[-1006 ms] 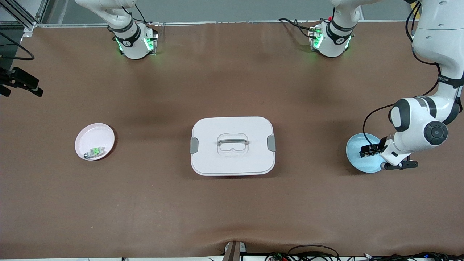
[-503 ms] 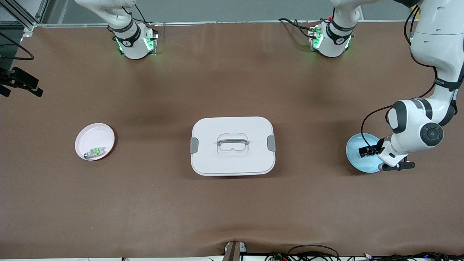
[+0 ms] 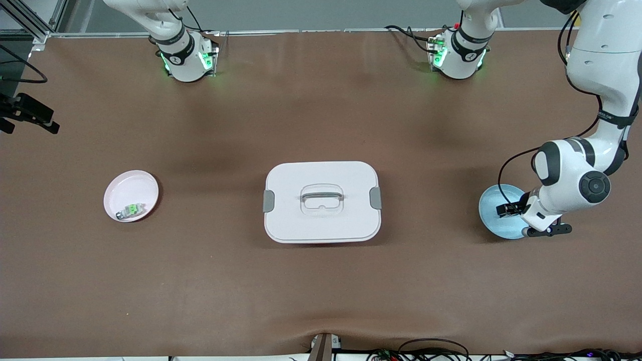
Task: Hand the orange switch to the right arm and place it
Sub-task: 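Lower the left gripper and close it on the orange switch, then lift the switch with the left gripper while the right gripper approaches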
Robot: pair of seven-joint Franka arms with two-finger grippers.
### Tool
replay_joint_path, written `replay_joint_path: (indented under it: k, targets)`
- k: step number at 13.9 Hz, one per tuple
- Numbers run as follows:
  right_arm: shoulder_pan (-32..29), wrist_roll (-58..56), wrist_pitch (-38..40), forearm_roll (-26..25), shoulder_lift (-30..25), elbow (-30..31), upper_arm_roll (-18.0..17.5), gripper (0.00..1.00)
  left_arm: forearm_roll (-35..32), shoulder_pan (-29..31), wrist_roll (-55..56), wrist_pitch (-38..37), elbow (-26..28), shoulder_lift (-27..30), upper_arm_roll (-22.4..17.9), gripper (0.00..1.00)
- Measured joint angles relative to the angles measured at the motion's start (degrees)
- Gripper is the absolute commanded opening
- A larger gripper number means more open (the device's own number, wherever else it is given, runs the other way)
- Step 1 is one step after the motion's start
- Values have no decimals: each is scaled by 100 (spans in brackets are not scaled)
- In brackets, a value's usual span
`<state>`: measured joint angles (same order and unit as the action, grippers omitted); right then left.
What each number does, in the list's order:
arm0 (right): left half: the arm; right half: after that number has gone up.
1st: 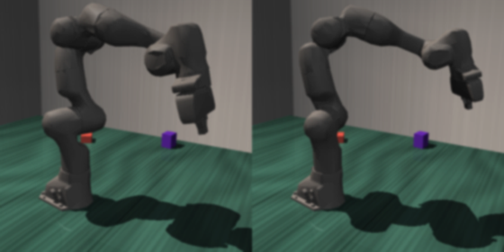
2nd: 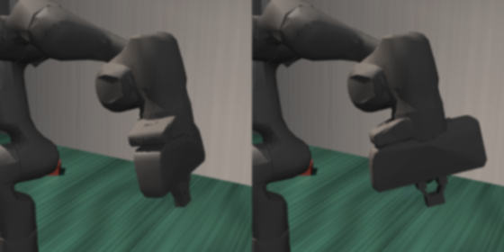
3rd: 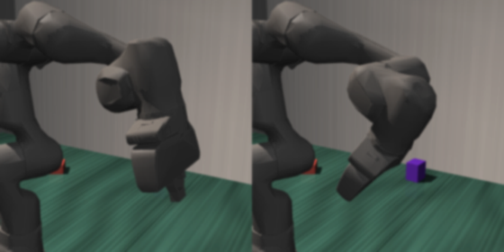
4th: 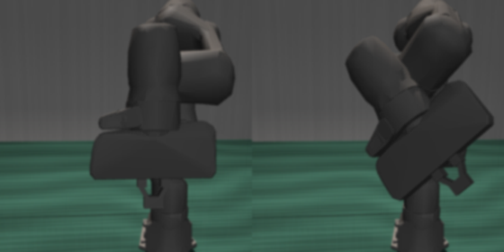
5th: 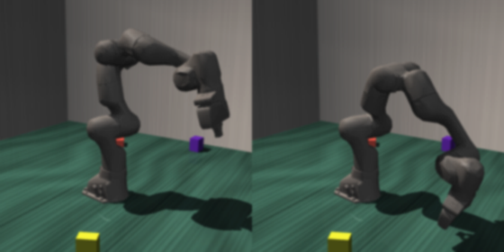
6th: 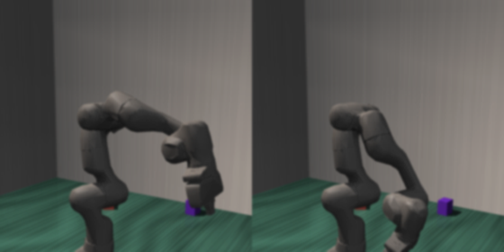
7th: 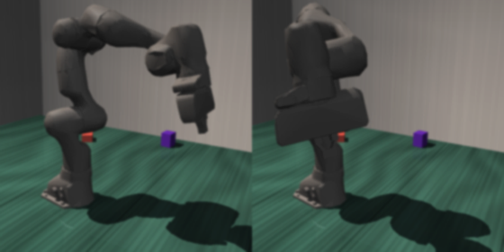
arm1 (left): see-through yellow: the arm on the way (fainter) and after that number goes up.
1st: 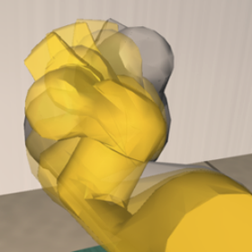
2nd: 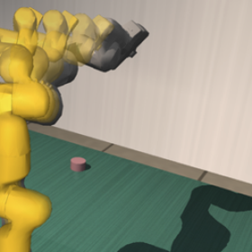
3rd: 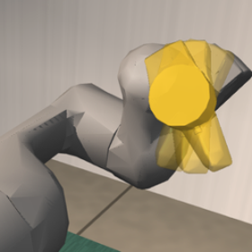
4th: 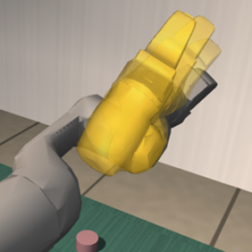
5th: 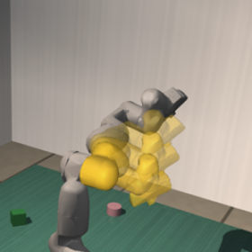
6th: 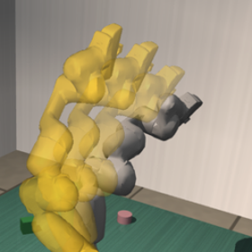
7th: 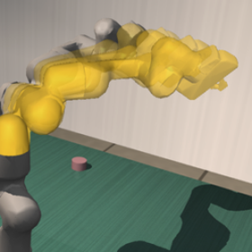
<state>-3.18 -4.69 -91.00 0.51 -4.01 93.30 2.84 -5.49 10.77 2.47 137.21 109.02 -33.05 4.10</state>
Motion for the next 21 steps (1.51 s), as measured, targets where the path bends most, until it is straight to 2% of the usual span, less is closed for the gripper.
replay_joint_path:
  k: [1,2,6,9,11,14,17,21]
  targets:
    - [0,0,13,0,0,0,-1,100,0,0,0,0,-11,-1,0,14]
    - [0,0,31,0,0,0,-1,100,0,0,1,0,-19,-3,0,0]
    - [8,-1,129,0,0,0,-12,100,1,-11,131,3,-117,2,25,0]
    - [80,-5,340,2,0,-2,-31,100,221,-13,214,-143,-262,165,278,0]
    - [255,-8,551,2,-1,-50,-40,100,770,-32,243,-633,-409,387,427,0]
    - [592,129,743,18,-33,-120,-54,100,1565,-42,522,-1786,-913,601,479,0]
    - [970,772,939,38,-77,-127,-142,100,1687,-29,1504,-2580,-1439,748,799,0]
    - [1788,2373,994,230,-228,-119,-374,100,1694,-59,3547,-3146,-2021,907,1657,0]
